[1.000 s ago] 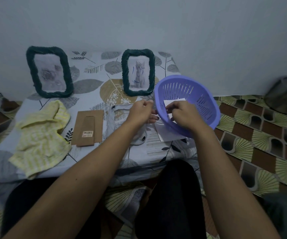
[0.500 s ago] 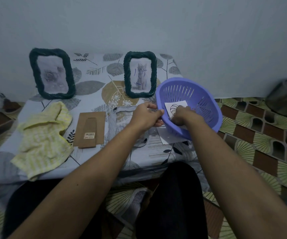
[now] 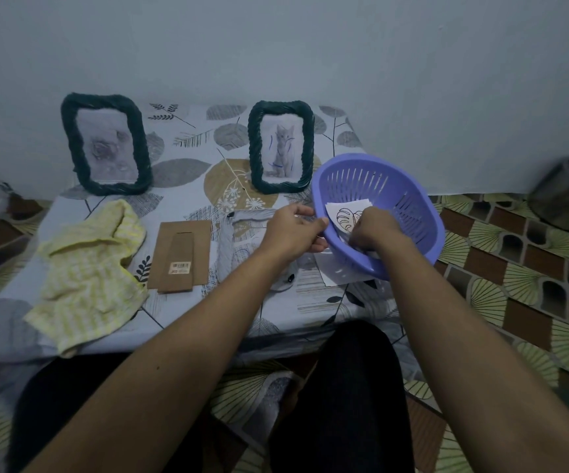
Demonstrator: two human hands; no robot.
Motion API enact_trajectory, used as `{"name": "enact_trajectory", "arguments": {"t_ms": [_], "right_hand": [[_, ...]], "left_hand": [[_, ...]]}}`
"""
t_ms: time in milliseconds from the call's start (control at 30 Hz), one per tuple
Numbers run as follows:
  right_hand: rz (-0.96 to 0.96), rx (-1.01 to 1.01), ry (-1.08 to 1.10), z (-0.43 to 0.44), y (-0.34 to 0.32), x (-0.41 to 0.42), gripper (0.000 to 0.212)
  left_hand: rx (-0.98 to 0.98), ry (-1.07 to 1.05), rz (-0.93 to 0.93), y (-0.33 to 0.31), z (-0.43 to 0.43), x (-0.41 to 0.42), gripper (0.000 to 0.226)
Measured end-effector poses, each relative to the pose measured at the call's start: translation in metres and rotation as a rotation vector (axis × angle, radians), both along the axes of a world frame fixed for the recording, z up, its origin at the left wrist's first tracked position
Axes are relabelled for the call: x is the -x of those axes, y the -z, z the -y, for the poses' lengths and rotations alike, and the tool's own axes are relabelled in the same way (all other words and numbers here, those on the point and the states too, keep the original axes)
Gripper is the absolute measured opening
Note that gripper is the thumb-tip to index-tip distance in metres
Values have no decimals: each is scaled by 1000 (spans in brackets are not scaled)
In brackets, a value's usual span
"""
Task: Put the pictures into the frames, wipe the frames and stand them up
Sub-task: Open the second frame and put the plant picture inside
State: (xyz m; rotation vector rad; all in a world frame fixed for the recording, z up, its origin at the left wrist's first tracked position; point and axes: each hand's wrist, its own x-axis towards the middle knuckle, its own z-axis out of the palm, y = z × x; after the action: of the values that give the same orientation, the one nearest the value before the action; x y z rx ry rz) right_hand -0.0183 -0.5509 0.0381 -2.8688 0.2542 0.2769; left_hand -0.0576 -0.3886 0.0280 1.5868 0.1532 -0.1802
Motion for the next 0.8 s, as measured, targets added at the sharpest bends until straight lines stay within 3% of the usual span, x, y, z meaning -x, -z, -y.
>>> {"name": "enact_trajectory", "arguments": {"t_ms": [233, 433, 800], "right_hand": [[71, -83, 14, 9, -1, 3, 33], [363, -91, 11, -6, -24, 26, 34], [654, -251, -237, -73, -59, 81, 11]], "left_hand": [[-8, 8, -9, -3, -2, 2, 27], [-27, -5, 17, -4, -5, 6, 26], [-145, -48, 86, -6, -72, 25, 14]]}}
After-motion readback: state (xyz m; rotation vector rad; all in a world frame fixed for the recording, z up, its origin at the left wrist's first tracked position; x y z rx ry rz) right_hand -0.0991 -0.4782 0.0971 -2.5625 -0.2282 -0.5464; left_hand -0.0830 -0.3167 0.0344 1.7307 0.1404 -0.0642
